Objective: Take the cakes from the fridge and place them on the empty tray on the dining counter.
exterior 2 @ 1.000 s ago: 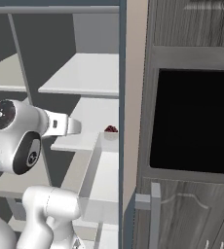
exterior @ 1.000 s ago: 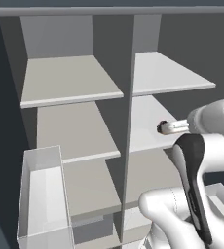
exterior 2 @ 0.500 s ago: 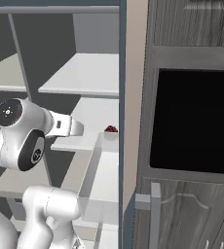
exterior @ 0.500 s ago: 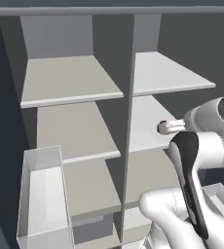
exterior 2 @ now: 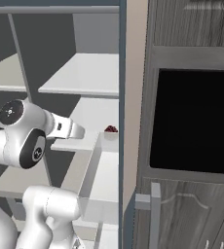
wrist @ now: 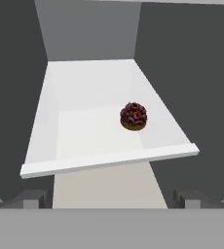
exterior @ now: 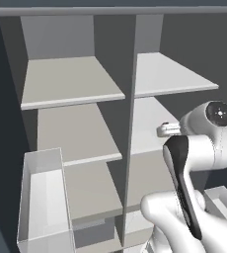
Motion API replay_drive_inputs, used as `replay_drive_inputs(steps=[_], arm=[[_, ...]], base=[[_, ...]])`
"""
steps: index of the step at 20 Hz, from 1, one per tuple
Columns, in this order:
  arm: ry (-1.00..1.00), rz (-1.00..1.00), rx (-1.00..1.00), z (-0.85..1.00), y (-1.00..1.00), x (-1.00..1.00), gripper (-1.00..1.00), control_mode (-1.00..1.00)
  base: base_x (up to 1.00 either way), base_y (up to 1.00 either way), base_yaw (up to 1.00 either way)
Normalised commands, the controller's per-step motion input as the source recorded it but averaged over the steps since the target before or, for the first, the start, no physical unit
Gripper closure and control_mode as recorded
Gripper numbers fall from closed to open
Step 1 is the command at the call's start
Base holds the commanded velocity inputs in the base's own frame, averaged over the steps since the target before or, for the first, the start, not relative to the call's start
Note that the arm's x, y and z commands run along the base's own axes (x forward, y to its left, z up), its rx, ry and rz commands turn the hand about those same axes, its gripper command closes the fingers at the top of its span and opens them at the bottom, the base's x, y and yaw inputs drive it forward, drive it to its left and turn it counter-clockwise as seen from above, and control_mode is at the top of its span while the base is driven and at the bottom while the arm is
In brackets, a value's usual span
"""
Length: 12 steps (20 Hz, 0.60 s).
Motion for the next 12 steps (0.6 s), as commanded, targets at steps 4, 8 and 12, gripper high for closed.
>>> replay_drive_inputs(steps=[4,8,12], arm=[[0.01,-0.03,0.00,-0.16,0.00,0.16,-1.00,-1.00],[0.04,-0.02,0.00,-0.01,-0.02,0.12,-1.00,-1.00],[0.01,0.00,0.00,-0.03,-0.12,0.03,-1.00,-1.00]], base=[[0.00,0.00,0.00],[0.00,0.00,0.00],[0.00,0.00,0.00]])
